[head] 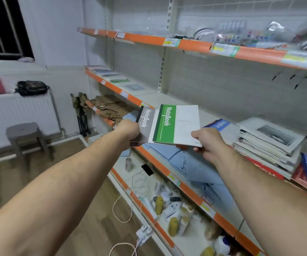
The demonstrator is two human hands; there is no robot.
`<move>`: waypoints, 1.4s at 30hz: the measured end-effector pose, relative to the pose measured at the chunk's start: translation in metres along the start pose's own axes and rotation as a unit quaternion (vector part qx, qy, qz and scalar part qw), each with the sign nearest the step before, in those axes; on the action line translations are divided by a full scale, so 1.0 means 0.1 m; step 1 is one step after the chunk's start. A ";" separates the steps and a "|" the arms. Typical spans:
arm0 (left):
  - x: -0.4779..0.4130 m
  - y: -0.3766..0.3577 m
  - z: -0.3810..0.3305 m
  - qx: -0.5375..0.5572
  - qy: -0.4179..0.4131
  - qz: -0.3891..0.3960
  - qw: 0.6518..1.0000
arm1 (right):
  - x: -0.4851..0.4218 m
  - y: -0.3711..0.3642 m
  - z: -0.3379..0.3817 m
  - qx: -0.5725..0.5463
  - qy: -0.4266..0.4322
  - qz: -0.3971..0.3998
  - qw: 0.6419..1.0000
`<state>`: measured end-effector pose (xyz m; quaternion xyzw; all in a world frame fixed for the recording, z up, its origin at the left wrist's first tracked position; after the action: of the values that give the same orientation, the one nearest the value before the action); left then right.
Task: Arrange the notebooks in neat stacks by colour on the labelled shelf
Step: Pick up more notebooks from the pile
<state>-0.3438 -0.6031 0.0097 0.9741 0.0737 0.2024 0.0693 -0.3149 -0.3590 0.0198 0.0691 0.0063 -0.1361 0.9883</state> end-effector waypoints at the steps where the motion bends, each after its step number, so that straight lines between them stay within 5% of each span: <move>1: -0.10 0.10 0.03 0.007 0.004 -0.011 1.000 | -0.08 -0.14 -0.03 -0.001 -0.005 0.010 1.000; 23: -2.52 1.28 -0.77 0.046 0.049 -0.161 0.985 | -2.73 -2.55 0.07 -0.028 -0.014 0.188 0.982; 42: -5.04 3.20 -1.48 0.036 0.029 -0.122 0.991 | -4.23 -5.28 0.36 -0.010 -0.026 0.141 0.990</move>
<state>-0.8239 -0.9877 0.0035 0.9533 0.2010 0.2182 0.0564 -0.8646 -0.7547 -0.0024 0.0557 -0.0273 0.0026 0.9981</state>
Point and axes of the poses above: each hand's wrist, its own x-axis away from the middle knuckle, its own y-axis out of the back of the hand, z = x × y, the point moved 4 cm from there along -x, towards the middle knuckle, and after that the axes turned 9 degrees about y, right-handed, at the moved point
